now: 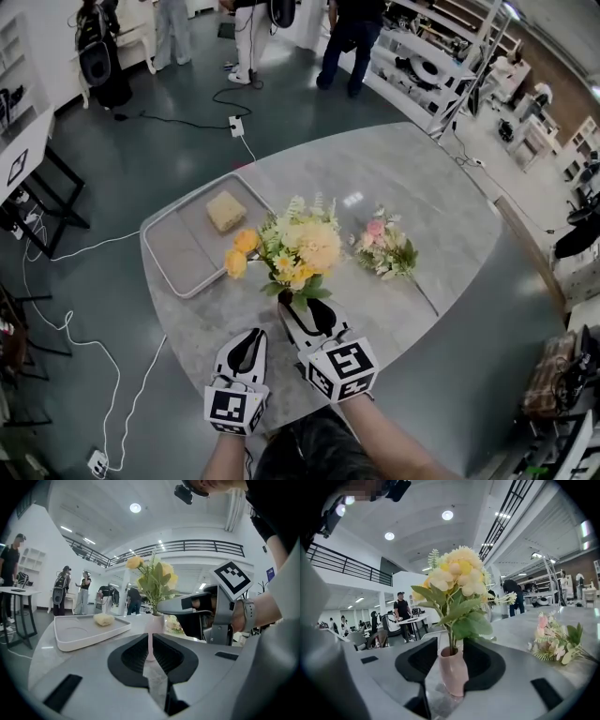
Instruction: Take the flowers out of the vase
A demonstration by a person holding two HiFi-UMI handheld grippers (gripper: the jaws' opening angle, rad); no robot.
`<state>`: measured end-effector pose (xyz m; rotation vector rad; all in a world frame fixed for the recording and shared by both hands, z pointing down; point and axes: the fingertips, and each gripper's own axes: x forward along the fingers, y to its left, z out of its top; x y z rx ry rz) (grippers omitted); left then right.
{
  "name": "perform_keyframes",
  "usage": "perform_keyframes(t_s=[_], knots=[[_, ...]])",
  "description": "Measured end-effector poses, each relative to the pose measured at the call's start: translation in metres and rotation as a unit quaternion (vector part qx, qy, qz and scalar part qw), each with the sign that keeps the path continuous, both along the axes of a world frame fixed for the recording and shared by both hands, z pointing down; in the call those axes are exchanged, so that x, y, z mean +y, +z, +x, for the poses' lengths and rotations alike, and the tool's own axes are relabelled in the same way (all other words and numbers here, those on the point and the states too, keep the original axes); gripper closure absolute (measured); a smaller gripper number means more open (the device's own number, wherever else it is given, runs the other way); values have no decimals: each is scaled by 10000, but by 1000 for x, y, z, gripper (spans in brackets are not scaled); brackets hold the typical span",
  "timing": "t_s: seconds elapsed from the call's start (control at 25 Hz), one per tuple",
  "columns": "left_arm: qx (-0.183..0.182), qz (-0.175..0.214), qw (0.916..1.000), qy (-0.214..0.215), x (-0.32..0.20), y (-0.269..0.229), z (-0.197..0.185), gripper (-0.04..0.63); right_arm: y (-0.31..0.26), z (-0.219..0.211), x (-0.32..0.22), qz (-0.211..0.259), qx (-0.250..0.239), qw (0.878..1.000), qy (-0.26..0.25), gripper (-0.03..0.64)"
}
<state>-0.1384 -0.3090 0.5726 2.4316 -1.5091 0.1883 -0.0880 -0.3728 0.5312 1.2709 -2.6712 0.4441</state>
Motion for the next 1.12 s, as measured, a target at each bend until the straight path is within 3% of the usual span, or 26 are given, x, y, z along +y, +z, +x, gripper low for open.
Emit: perform_keyframes(t_s=[0.32, 0.72, 1.12], knots=[[17, -23, 10000, -10, 0, 3, 3, 571, 2, -2, -11, 21, 175, 9995, 253, 454], [25, -54, 10000, -27, 3, 7, 5, 571, 4, -7, -8, 597, 1161, 9914, 10, 476], [34, -132, 9999, -41, 2, 11, 7, 571, 3, -11, -14, 660, 1113, 9916, -24, 552]])
